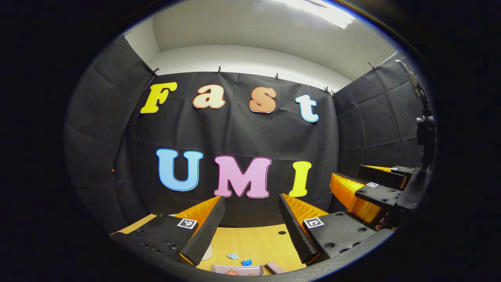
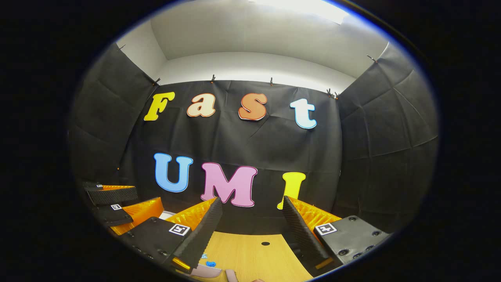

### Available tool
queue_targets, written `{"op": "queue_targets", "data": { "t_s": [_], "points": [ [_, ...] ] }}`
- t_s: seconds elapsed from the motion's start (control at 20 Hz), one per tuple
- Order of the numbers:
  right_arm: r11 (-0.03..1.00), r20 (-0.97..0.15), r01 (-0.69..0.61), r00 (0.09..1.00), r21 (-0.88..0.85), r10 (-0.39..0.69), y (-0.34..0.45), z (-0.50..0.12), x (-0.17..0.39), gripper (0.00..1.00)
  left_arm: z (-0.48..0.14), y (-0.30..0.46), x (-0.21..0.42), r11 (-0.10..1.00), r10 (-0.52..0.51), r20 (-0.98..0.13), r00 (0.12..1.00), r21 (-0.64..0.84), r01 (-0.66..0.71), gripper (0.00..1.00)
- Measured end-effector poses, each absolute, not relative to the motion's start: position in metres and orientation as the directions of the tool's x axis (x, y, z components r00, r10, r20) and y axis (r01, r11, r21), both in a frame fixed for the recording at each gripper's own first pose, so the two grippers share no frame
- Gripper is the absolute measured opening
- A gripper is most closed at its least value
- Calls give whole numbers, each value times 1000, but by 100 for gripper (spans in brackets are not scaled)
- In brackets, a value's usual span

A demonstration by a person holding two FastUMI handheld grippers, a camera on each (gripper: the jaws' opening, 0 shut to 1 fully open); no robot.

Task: Pick up the small broom and dustpan from the desktop, sweep the trash into the dustpan with the broom, and then empty the trash into the garbage bin.

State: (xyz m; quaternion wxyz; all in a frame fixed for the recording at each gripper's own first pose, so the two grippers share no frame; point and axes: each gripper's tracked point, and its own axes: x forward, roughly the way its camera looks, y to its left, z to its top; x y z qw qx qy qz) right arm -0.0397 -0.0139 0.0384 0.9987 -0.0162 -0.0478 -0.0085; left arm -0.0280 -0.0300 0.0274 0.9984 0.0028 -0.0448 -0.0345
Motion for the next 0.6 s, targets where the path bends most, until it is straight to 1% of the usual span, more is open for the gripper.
{"op": "queue_targets", "data": {
  "t_s": [0.15,0.2,0.25,0.35,0.4,0.45,0.5,0.6],
  "points": [
    [1000,80,13,997,-26,-11,-11,32,-38,99,22,-26,-29,998,-57,80,995,20,56,81],
    [1000,72,13,997,-26,-12,-11,30,-38,96,22,-24,-29,998,-55,77,996,17,54,80],
    [999,64,17,998,-31,-15,-11,28,-36,100,21,-23,-27,999,-53,73,996,12,52,81],
    [999,63,16,998,-35,-14,-11,29,-35,99,21,-22,-27,999,-50,74,996,8,49,81],
    [999,65,14,998,-31,-12,-9,30,-35,96,22,-21,-28,999,-47,73,996,11,47,81],
    [1000,66,12,998,-29,-10,-8,31,-34,96,21,-21,-26,999,-46,72,996,14,45,80],
    [1000,68,10,998,-29,-8,-7,31,-33,99,21,-20,-26,999,-45,70,996,14,44,80],
    [999,69,8,998,-34,-6,-7,30,-32,99,20,-18,-24,999,-43,66,997,12,42,80]
  ]
}}
